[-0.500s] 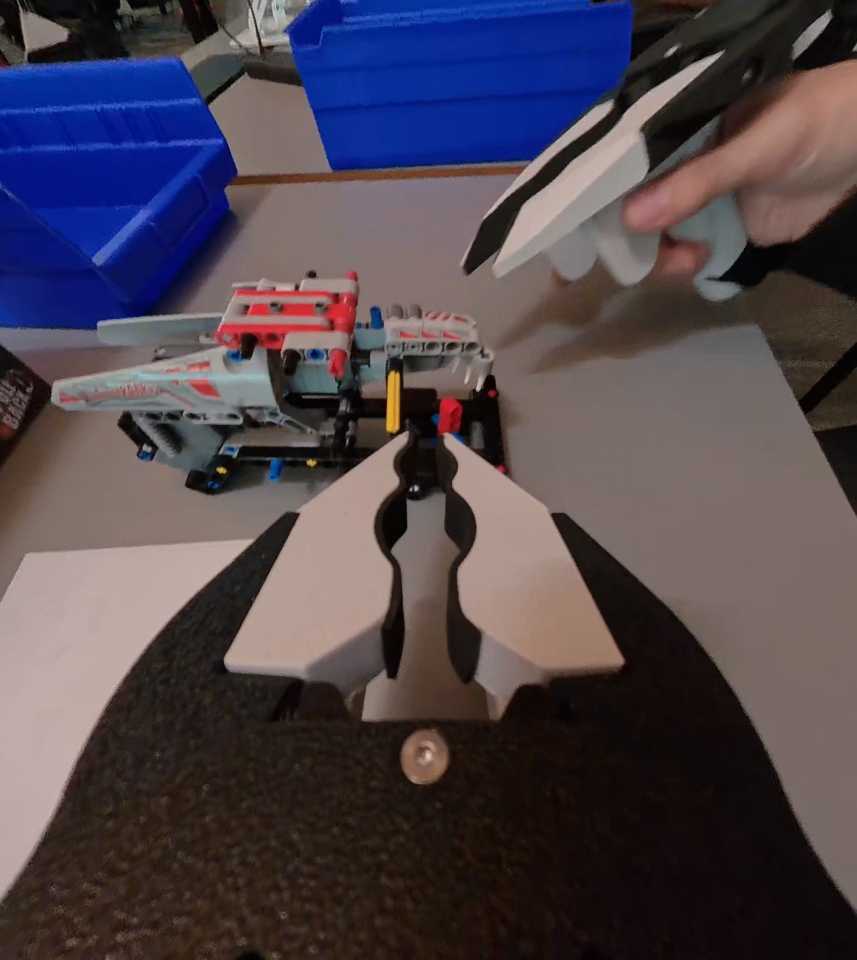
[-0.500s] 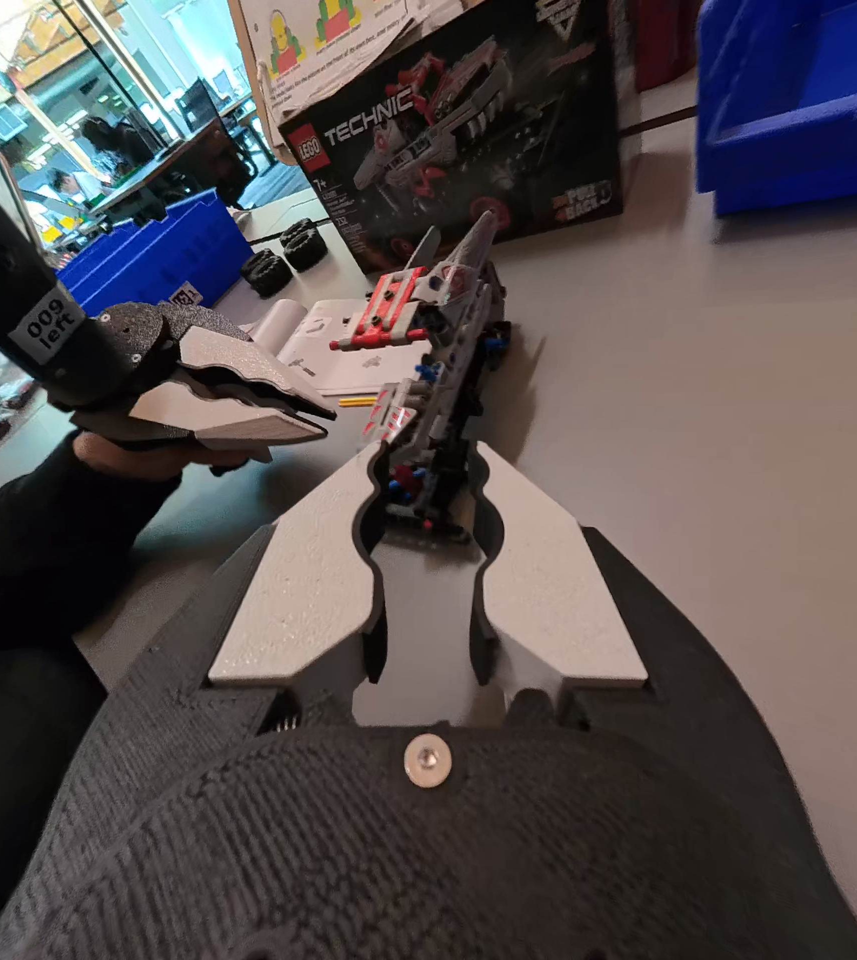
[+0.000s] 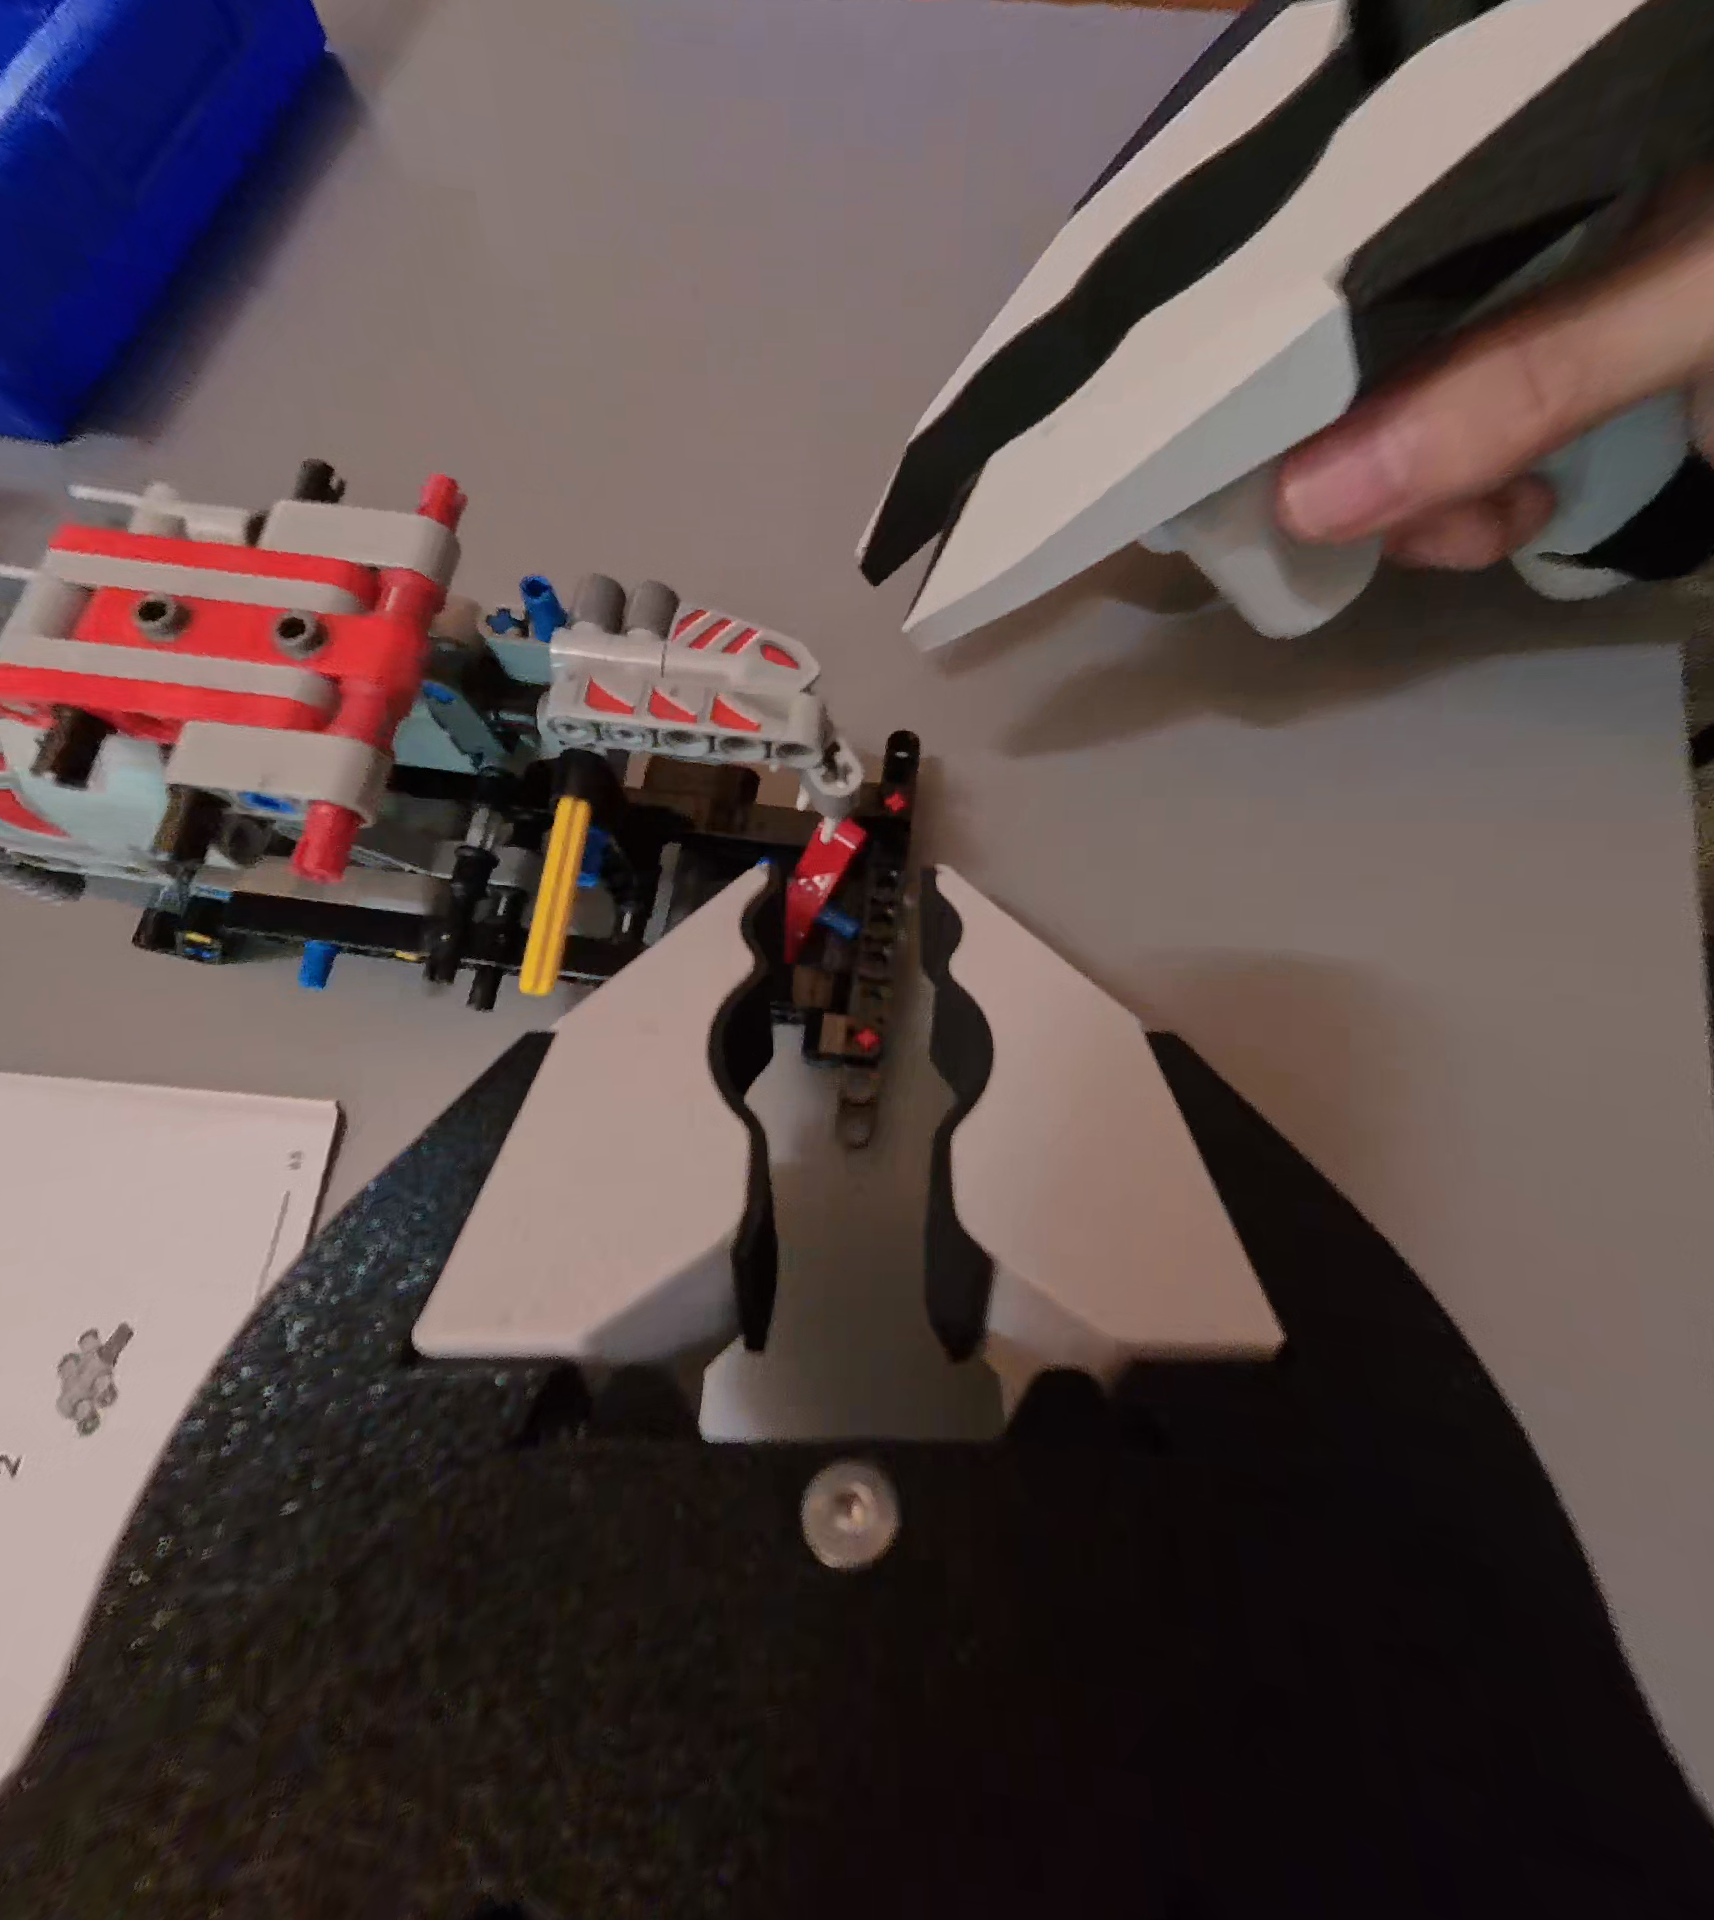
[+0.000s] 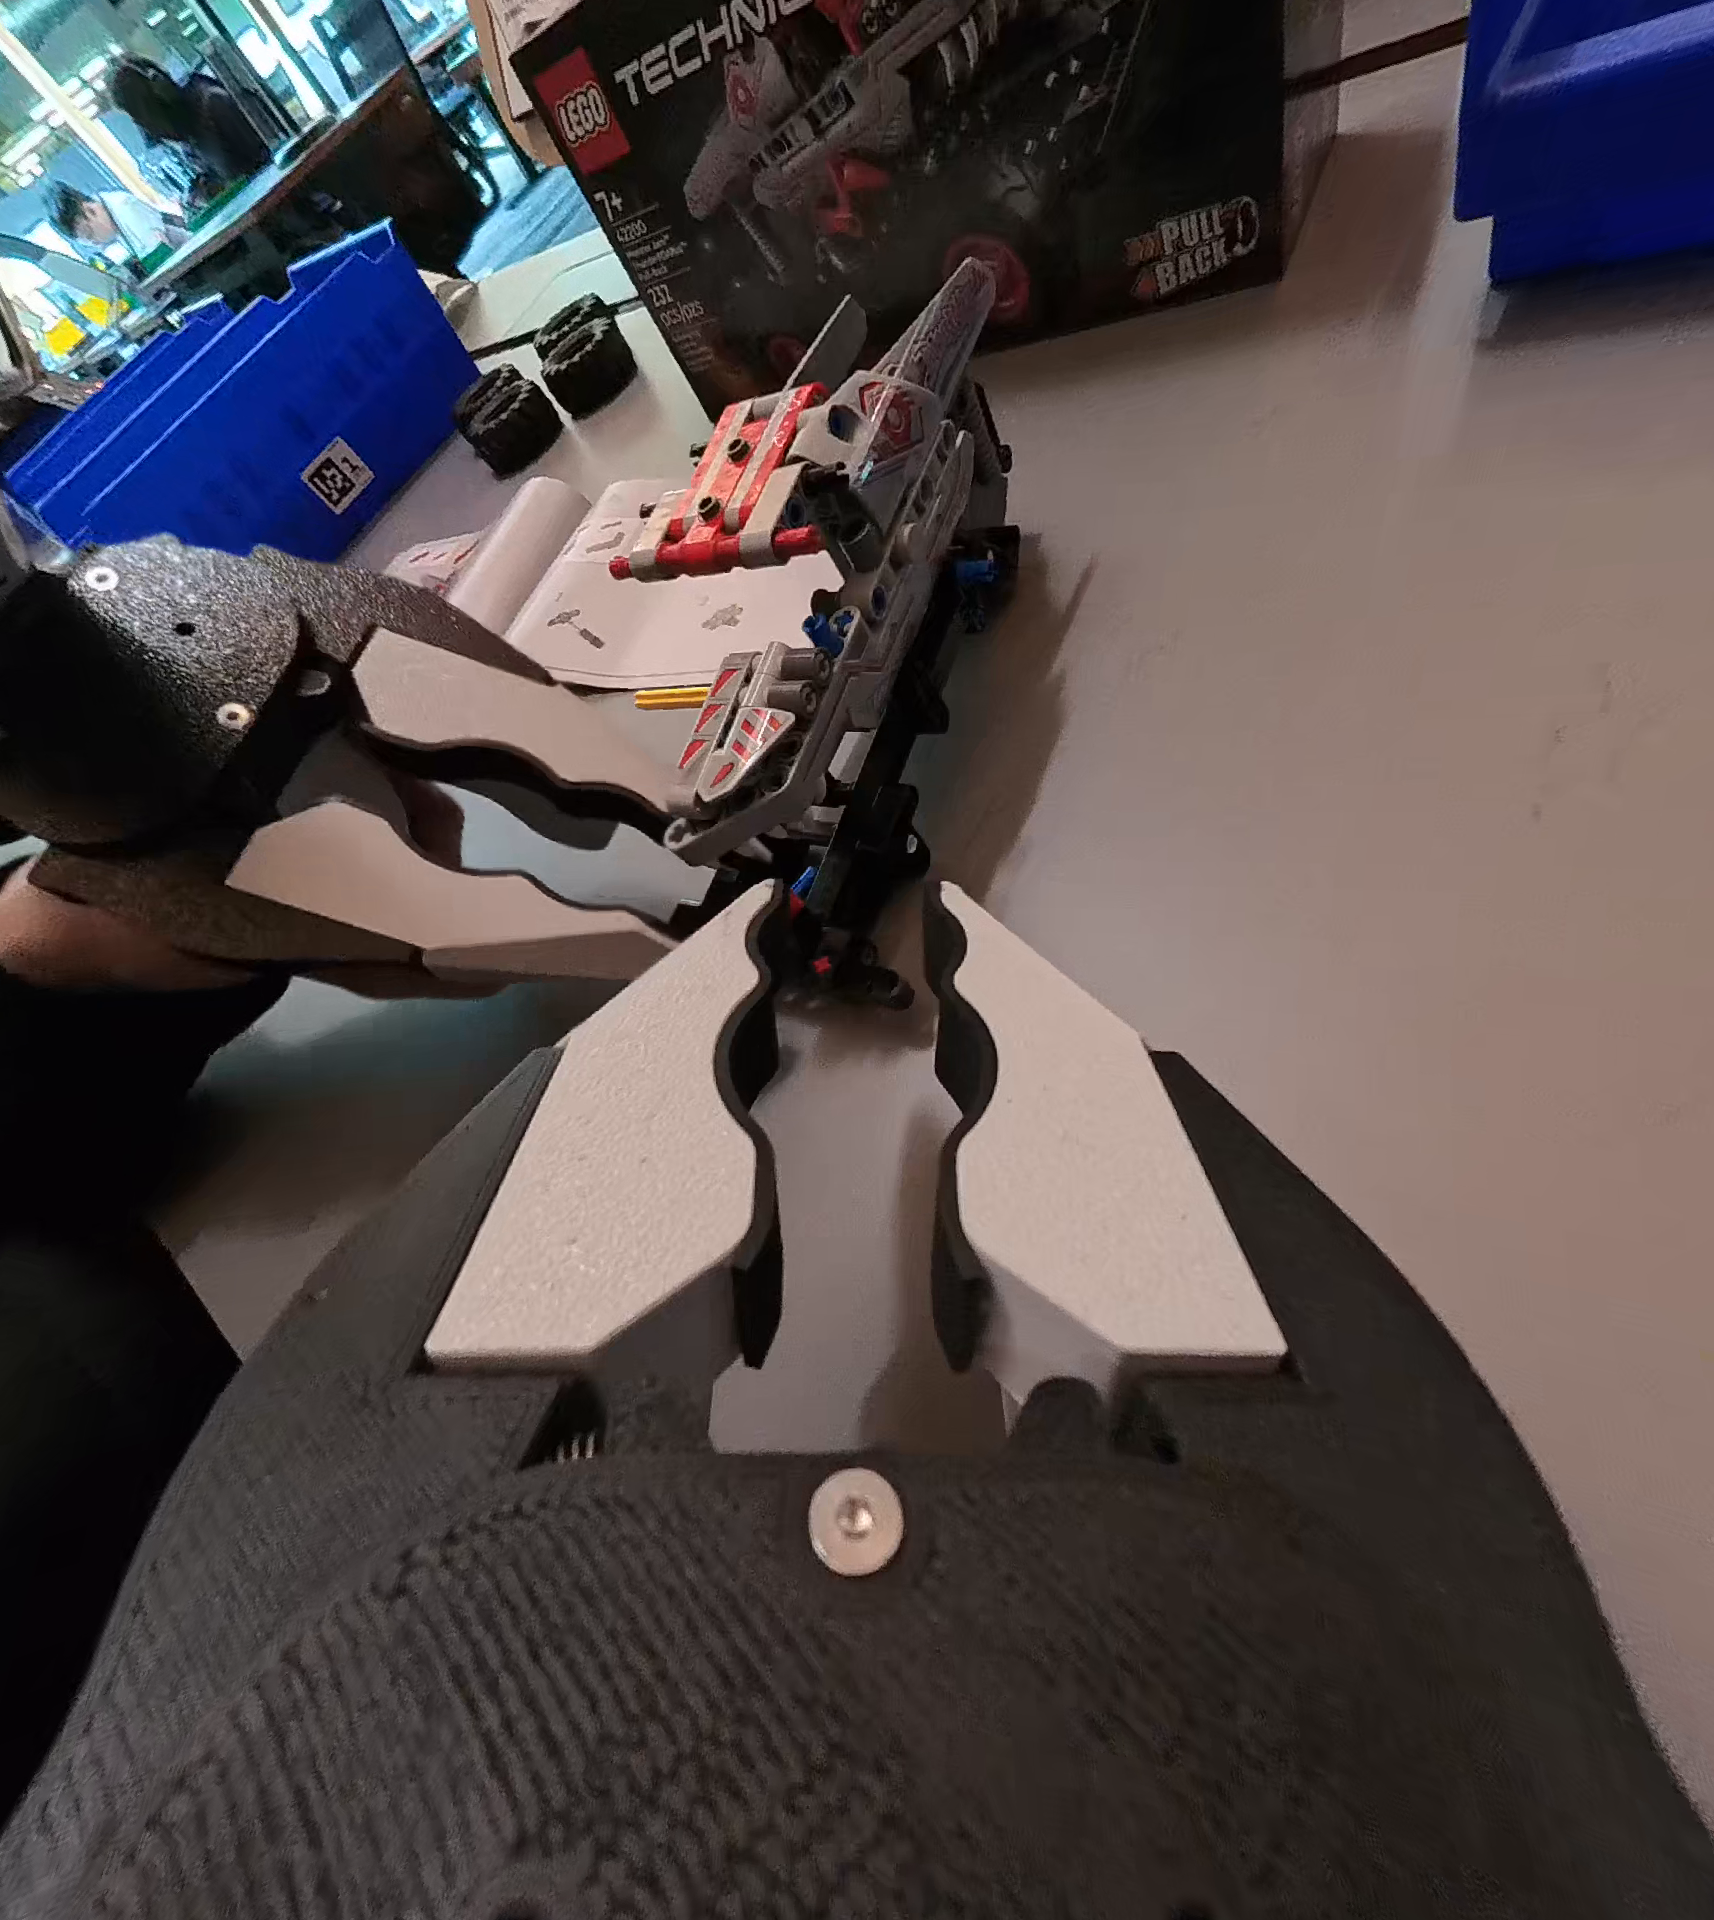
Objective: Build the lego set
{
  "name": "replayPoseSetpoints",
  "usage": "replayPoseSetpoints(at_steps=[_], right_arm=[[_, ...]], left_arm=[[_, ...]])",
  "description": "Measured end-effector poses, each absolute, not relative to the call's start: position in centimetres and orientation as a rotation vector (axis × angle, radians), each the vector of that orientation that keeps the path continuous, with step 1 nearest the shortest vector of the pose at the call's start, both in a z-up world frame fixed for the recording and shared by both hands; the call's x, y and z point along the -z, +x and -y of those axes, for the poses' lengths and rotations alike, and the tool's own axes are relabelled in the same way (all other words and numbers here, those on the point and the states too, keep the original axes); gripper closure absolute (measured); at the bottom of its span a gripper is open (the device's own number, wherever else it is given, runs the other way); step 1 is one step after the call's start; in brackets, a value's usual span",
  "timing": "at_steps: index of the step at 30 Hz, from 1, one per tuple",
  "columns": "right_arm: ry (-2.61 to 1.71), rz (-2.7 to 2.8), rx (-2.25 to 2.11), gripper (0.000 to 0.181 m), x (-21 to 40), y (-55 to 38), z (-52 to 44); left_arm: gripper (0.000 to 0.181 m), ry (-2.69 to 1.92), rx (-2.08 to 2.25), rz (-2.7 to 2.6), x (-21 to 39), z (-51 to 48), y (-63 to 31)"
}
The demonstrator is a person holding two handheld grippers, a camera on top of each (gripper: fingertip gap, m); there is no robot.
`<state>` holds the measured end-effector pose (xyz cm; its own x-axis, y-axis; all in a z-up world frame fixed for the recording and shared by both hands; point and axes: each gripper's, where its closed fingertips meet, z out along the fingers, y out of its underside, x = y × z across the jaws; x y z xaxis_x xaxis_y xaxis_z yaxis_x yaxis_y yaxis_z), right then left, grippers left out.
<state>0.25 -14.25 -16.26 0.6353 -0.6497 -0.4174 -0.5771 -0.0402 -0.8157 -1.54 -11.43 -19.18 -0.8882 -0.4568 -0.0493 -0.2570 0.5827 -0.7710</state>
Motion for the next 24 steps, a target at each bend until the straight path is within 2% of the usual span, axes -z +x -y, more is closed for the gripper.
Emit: replayPoseSetpoints(at_steps=[3,7,14,24], right_arm=[[-1.704,-1.007,0.074,0.158,16.3,0.2,14.3],[-1.692,-1.006,0.07,0.158,16.2,0.2,14.3],[-1.679,-0.997,0.096,0.157,15.7,0.3,15.0],[-1.689,-0.86,0.132,0.153,14.4,-0.3,14.6]], left_arm=[[0.159,-0.638,1.149,-2.53,19.6,11.6,-0.8],[0.172,-0.588,1.142,-2.493,19.3,11.5,-0.6],[0.175,-0.261,1.206,-2.371,17.6,9.7,-1.2],[0.176,-0.412,2.029,-2.248,12.2,6.7,-2.6]])
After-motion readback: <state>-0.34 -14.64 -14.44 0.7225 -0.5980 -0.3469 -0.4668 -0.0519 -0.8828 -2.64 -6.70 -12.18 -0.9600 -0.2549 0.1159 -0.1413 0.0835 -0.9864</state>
